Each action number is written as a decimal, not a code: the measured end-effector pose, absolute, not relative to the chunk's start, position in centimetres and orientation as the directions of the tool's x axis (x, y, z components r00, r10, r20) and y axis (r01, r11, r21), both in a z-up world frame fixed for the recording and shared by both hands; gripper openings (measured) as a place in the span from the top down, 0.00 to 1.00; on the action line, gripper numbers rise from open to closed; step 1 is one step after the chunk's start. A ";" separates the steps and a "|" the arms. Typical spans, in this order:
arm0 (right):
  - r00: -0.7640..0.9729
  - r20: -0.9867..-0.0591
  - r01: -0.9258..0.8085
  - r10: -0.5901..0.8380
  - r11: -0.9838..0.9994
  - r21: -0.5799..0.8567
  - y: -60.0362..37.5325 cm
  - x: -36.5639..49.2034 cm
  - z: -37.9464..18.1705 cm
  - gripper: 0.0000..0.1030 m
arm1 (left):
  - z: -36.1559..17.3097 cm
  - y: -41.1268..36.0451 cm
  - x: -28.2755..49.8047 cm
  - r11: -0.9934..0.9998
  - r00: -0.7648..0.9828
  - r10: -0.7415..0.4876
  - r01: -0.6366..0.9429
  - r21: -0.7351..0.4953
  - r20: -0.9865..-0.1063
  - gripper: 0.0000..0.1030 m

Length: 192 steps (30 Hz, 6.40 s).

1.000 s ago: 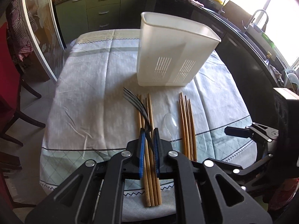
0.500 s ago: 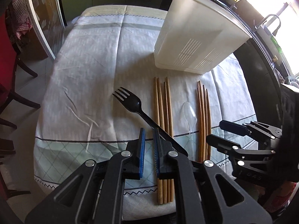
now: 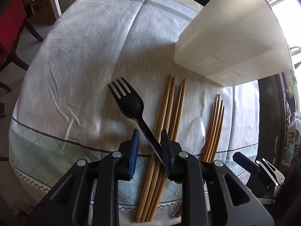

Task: Organize utensils
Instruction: 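Grasp the clear plastic spoon with the right tool while the left tool lifts the black fork, then carry the fork into the white holder and open the left tool while the right tool lifts the spoon, then lower the clear spoon into the white holder and open the right tool, then close the left tool on one wooden chopstick from the pile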

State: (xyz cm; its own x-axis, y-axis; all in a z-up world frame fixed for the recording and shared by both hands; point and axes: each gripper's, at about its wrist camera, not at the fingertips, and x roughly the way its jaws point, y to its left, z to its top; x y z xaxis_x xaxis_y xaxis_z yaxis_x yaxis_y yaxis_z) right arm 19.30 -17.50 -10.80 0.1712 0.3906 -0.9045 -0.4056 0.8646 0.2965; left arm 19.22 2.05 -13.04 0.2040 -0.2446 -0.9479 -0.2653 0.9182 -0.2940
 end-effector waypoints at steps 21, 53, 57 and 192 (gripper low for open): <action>0.148 -0.903 -0.382 0.404 0.865 0.325 -17.7 19.0 -10.4 0.45 | -11.2 2.5 20.1 0.961 0.309 -0.150 -0.179 -0.212 -0.939 0.92; 0.208 -0.962 -0.290 0.179 0.950 0.114 -9.5 20.2 -14.7 0.91 | -5.0 2.4 15.3 0.986 0.519 -0.161 0.040 -0.164 -0.839 0.92; 0.243 -0.928 -0.285 0.283 0.935 0.210 -10.9 19.6 -13.0 0.91 | -3.5 2.2 15.0 0.985 0.547 -0.165 0.053 -0.163 -0.821 0.92; 0.558 -0.700 -0.325 0.446 0.894 0.310 -26.8 17.4 -8.8 0.61 | -10.1 -2.1 20.4 0.994 0.365 -0.088 0.091 -0.059 -0.927 0.94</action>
